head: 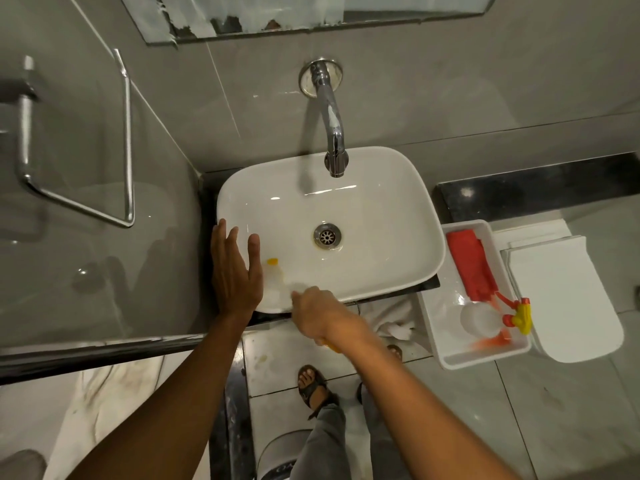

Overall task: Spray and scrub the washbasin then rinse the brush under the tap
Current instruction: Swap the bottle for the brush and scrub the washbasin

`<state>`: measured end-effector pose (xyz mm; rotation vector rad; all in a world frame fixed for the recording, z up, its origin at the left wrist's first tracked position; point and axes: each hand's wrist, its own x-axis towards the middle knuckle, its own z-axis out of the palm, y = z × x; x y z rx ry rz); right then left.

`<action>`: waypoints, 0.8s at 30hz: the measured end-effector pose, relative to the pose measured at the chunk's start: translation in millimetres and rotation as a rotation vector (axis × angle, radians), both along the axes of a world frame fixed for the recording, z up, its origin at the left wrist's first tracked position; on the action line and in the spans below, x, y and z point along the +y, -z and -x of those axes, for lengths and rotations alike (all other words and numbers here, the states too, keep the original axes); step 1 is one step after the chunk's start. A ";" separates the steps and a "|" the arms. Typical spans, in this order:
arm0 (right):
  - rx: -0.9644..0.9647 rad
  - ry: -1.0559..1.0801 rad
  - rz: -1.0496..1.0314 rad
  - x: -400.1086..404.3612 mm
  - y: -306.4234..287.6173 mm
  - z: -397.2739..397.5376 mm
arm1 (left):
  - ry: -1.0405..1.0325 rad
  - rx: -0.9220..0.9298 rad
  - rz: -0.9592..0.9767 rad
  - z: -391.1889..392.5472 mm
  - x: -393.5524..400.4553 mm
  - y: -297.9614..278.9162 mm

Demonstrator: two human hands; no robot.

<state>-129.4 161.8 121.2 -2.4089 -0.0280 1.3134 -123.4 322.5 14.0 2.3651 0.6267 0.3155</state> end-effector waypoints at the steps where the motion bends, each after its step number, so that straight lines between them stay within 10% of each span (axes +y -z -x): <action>1: -0.039 0.038 -0.004 16.6 5.6 -2.2 | 0.002 -0.008 -0.004 0.0 -0.4 -0.2; 10: -0.375 0.440 0.070 -30.7 39.9 -111.4 | -0.002 -0.033 -0.003 -1.2 0.9 3.6; 17: -0.280 0.129 0.375 -140.5 25.0 -65.4 | -0.003 -0.018 0.004 -0.4 2.4 6.0; 24: -0.096 0.108 0.092 -101.1 -11.8 16.1 | 0.012 0.009 0.035 3.9 -2.3 -9.5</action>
